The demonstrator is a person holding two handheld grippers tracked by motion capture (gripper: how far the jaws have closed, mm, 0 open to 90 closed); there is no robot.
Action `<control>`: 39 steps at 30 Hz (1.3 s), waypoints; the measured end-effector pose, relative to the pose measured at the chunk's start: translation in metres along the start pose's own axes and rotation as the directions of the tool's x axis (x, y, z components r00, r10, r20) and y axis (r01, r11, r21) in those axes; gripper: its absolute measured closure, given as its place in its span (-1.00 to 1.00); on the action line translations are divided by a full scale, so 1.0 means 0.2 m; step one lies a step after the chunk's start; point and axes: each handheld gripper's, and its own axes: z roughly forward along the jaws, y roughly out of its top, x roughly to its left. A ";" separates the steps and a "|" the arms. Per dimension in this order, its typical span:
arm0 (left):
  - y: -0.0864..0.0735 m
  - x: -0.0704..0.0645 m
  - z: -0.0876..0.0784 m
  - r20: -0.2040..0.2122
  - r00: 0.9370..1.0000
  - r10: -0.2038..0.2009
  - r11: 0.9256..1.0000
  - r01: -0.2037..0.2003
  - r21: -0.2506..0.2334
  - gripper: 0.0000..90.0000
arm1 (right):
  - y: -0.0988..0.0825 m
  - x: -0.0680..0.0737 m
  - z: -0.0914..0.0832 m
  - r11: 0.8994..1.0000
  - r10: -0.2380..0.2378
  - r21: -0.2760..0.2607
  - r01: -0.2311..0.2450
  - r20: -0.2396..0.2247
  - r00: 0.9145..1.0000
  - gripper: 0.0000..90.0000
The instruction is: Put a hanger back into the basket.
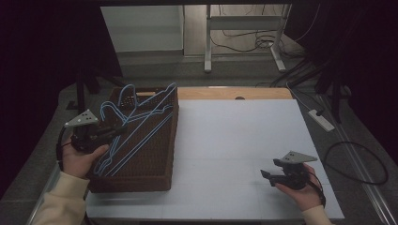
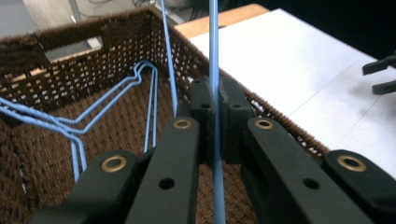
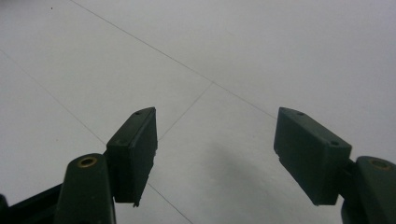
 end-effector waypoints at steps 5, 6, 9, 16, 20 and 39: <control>-0.01 0.03 0.03 -0.009 1.000 -0.011 1.000 0.011 0.027 0.91 | 0.00 0.00 0.00 1.000 -0.002 -0.003 0.002 -0.003 1.000 -0.31; -0.02 0.03 0.04 -0.009 1.000 -0.014 1.000 0.015 0.027 0.91 | 0.00 0.00 0.00 1.000 -0.002 -0.003 0.002 -0.003 1.000 -0.31; -0.02 0.04 0.04 -0.012 1.000 -0.015 0.999 0.015 0.038 0.91 | 0.00 0.00 0.00 1.000 -0.001 -0.002 0.001 -0.003 1.000 -0.31; -0.06 0.07 0.09 -0.004 1.000 -0.024 0.996 0.025 0.085 0.91 | 0.00 0.00 0.00 1.000 -0.001 -0.001 0.001 -0.002 1.000 -0.31; -0.08 0.07 0.13 0.003 1.000 -0.027 0.993 0.026 0.119 0.91 | 0.00 0.00 0.00 1.000 -0.001 0.001 0.001 -0.002 1.000 -0.31; -0.16 0.18 0.22 -0.068 0.991 -0.117 0.969 0.129 0.209 0.91 | 0.00 0.00 0.00 1.000 0.000 0.001 0.000 -0.002 1.000 -0.32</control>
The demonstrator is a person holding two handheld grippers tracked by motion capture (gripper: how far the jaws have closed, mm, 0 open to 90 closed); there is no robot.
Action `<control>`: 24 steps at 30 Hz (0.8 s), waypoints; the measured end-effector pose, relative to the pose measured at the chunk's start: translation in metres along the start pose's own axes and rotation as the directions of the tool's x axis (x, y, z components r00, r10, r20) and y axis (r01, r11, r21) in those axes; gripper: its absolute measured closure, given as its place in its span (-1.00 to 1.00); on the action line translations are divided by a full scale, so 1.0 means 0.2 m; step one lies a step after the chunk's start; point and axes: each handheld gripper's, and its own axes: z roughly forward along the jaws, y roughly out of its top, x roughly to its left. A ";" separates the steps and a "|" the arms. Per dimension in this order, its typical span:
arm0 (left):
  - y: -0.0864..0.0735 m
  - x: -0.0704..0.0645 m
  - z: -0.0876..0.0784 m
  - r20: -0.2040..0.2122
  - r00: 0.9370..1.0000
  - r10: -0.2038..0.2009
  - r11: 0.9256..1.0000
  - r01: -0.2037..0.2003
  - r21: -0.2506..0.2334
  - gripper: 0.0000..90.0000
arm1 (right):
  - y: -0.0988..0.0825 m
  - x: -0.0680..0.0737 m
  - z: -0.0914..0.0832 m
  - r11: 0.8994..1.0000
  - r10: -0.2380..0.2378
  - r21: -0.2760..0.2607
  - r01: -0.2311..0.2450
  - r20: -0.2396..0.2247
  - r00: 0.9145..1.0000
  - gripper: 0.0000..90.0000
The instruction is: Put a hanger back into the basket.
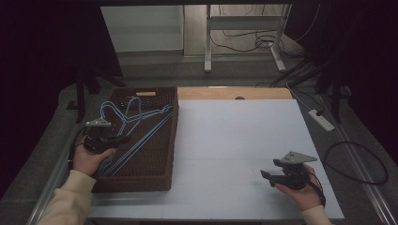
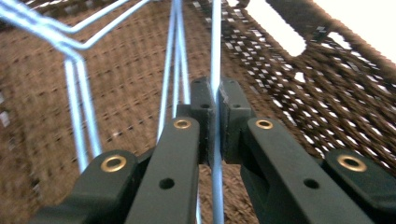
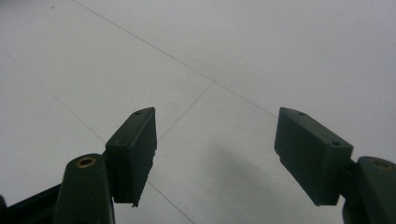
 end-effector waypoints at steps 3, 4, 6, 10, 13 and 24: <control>0.00 0.03 0.01 -0.078 0.996 -0.038 0.998 0.041 0.038 0.91 | 0.00 0.00 0.00 1.000 0.000 0.000 0.000 0.000 1.000 -0.32; 0.00 0.04 0.02 -0.096 0.994 -0.050 0.997 0.055 0.046 0.91 | 0.00 0.00 0.00 1.000 0.000 0.001 0.000 0.000 1.000 -0.32; 0.00 0.05 0.03 -0.119 0.991 -0.069 0.995 0.077 0.065 0.91 | 0.00 0.00 0.00 1.000 -0.002 0.002 0.002 0.001 1.000 -0.32; 0.01 0.07 0.05 -0.155 0.984 -0.084 0.990 0.101 0.100 0.91 | 0.00 0.00 0.01 1.000 -0.003 0.006 0.003 -0.001 1.000 -0.32; 0.01 0.08 0.07 -0.187 0.977 -0.099 0.984 0.124 0.126 0.90 | 0.00 0.00 0.01 1.000 -0.007 0.009 0.007 -0.002 1.000 -0.32; 0.03 0.03 0.04 -0.278 0.960 -0.017 0.998 0.034 0.056 0.19 | 0.00 0.00 0.00 1.000 -0.004 0.006 0.004 -0.001 1.000 -0.32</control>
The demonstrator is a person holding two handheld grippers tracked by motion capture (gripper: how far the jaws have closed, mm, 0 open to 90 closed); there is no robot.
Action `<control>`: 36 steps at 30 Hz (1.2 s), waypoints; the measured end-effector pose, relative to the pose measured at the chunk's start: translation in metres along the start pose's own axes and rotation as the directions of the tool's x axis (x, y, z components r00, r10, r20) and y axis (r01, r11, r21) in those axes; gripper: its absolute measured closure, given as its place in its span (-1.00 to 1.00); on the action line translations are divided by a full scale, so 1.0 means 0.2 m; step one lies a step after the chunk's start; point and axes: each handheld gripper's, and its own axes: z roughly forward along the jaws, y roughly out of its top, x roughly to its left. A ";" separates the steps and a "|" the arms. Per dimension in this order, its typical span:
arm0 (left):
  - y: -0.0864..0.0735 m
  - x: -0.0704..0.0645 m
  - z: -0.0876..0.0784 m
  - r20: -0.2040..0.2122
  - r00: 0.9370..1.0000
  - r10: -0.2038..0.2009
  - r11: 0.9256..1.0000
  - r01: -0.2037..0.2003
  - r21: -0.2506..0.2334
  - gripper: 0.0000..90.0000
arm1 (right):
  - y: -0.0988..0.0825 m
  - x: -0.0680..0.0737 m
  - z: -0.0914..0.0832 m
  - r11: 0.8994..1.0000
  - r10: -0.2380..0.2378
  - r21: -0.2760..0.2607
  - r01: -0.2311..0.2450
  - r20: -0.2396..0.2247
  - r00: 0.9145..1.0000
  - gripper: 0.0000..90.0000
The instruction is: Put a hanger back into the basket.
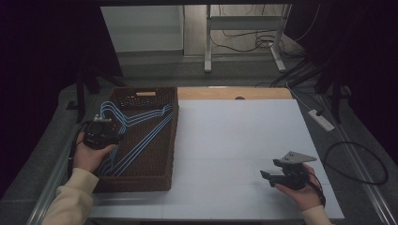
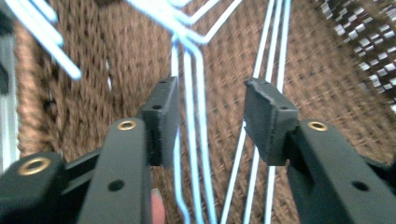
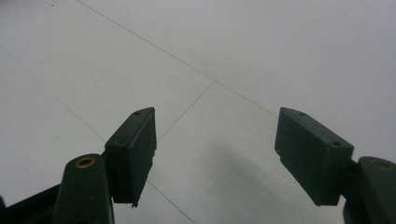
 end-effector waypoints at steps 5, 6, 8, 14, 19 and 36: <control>0.01 -0.05 -0.10 0.074 0.997 0.037 0.993 -0.028 -0.116 0.00 | 0.00 0.00 0.00 1.000 -0.002 -0.001 0.002 0.000 1.000 -0.32; 0.01 -0.07 -0.12 0.085 0.995 0.050 0.990 -0.038 -0.136 -0.02 | 0.00 0.00 0.00 1.000 -0.002 -0.001 0.002 0.000 1.000 -0.32; 0.01 -0.08 -0.15 0.098 0.993 0.059 0.987 -0.044 -0.154 -0.06 | 0.00 0.00 0.00 1.000 -0.002 -0.003 0.002 0.000 1.000 -0.32; -0.01 -0.21 -0.27 0.185 0.973 0.140 0.960 -0.088 -0.266 -0.14 | 0.00 0.00 -0.01 1.000 0.001 -0.015 0.000 0.005 1.000 -0.32; -0.05 -0.31 -0.31 0.220 0.956 0.196 0.944 -0.123 -0.307 -0.19 | 0.00 -0.01 -0.02 1.000 0.002 -0.022 -0.002 0.007 1.000 -0.32; -0.21 -0.51 -0.26 0.298 0.920 0.253 0.927 -0.143 -0.347 -0.26 | 0.00 -0.02 -0.04 0.999 0.003 -0.040 -0.003 0.010 1.000 -0.32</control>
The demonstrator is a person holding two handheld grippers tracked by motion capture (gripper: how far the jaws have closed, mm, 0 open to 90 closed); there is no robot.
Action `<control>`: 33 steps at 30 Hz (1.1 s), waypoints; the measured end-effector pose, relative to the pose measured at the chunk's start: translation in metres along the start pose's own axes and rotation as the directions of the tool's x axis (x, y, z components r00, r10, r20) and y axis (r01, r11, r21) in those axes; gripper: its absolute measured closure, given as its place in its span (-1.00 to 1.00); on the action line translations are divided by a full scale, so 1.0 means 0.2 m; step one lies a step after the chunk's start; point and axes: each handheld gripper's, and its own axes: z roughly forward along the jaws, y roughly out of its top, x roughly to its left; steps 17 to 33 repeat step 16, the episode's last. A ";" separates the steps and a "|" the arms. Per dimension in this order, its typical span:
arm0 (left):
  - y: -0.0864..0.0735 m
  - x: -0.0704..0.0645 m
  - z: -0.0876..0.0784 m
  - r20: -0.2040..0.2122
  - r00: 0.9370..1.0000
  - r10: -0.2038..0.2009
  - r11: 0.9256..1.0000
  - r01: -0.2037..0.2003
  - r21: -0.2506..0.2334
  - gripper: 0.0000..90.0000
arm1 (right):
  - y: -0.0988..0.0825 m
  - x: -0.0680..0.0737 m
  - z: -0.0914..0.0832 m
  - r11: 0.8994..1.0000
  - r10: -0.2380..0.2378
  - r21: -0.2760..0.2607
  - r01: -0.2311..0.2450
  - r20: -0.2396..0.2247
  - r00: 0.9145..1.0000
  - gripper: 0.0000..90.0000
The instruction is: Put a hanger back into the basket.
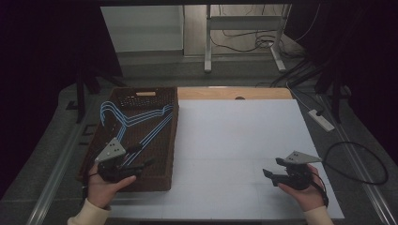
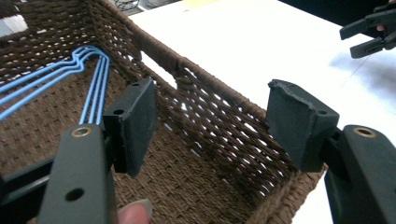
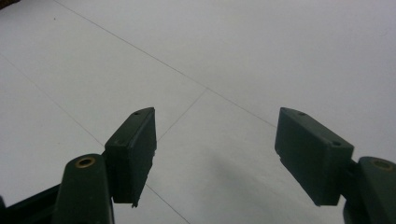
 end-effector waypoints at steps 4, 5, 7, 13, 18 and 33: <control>-0.02 -0.01 0.01 0.001 1.000 0.000 1.000 0.000 -0.002 -0.27 | 0.00 0.00 0.00 1.000 -0.003 -0.006 0.003 -0.004 1.000 -0.32; -0.02 -0.01 0.01 -0.001 1.000 0.002 1.000 -0.002 -0.004 -0.27 | 0.00 0.00 0.00 1.000 -0.005 -0.010 0.005 -0.005 1.000 -0.32; -0.02 -0.01 0.01 -0.001 1.000 -0.003 1.000 0.003 -0.012 -0.27 | 0.00 0.00 -0.01 1.000 -0.007 -0.015 0.007 -0.004 1.000 -0.32; -0.03 -0.01 0.00 -0.002 1.000 -0.009 1.000 0.009 -0.028 -0.27 | 0.00 0.00 -0.01 1.000 -0.006 -0.025 0.006 -0.008 1.000 -0.32; -0.04 -0.01 0.00 -0.007 1.000 -0.007 1.000 0.007 -0.029 -0.27 | 0.00 0.01 -0.01 1.000 -0.015 -0.026 0.015 -0.013 1.000 -0.32; -0.04 -0.01 0.00 -0.007 1.000 -0.007 1.000 0.007 -0.029 -0.27 | 0.00 0.01 -0.01 1.000 -0.015 -0.026 0.015 -0.013 1.000 -0.32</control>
